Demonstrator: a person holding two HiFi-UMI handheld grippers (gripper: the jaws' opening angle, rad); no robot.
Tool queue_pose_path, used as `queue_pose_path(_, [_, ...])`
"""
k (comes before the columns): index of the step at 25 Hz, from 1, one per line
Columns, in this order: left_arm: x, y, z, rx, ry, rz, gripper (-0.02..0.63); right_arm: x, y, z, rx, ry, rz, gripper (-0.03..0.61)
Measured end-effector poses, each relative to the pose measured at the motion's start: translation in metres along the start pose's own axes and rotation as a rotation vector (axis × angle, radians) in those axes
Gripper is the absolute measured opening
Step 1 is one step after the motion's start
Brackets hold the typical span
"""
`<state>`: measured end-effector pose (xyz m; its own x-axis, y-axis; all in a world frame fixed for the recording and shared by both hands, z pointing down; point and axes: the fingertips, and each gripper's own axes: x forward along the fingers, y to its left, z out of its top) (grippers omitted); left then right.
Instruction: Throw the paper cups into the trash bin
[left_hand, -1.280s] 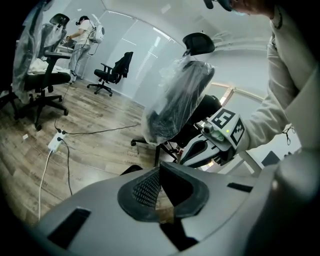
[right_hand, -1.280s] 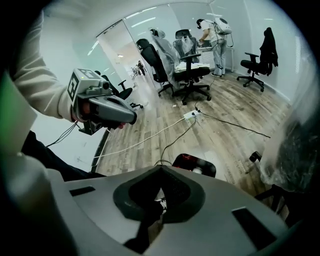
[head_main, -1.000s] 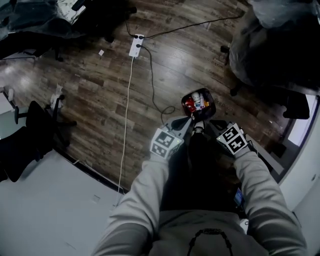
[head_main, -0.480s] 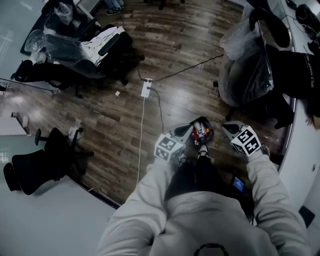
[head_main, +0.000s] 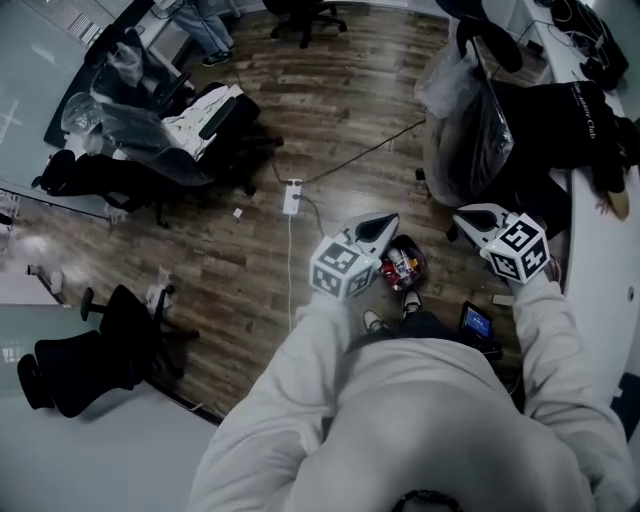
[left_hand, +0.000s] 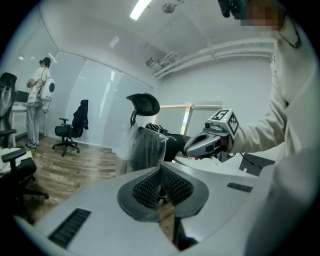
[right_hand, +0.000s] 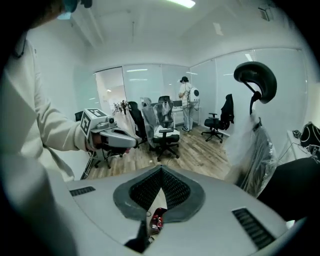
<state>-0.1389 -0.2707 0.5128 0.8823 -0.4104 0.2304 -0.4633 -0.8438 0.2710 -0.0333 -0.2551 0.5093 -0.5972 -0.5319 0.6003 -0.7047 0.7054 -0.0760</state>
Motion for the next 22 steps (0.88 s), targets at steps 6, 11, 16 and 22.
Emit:
queue_pose_path(6, [-0.024,-0.001,0.057,0.089,-0.079,0.006,-0.011,-0.018,0.007,0.035,0.01,-0.093,-0.027,0.02])
queue_pose_path(11, [-0.034,-0.009,0.089,0.127,-0.136,0.006,-0.011,-0.025,0.018,0.066,-0.043,-0.141,-0.036,0.02])
queue_pose_path(16, [-0.047,-0.022,0.096,0.182,-0.138,-0.01,-0.011,-0.029,0.04,0.096,-0.088,-0.205,-0.031,0.02])
queue_pose_path(22, [-0.057,-0.018,0.099,0.196,-0.136,0.004,-0.011,-0.025,0.051,0.109,-0.098,-0.24,-0.021,0.02])
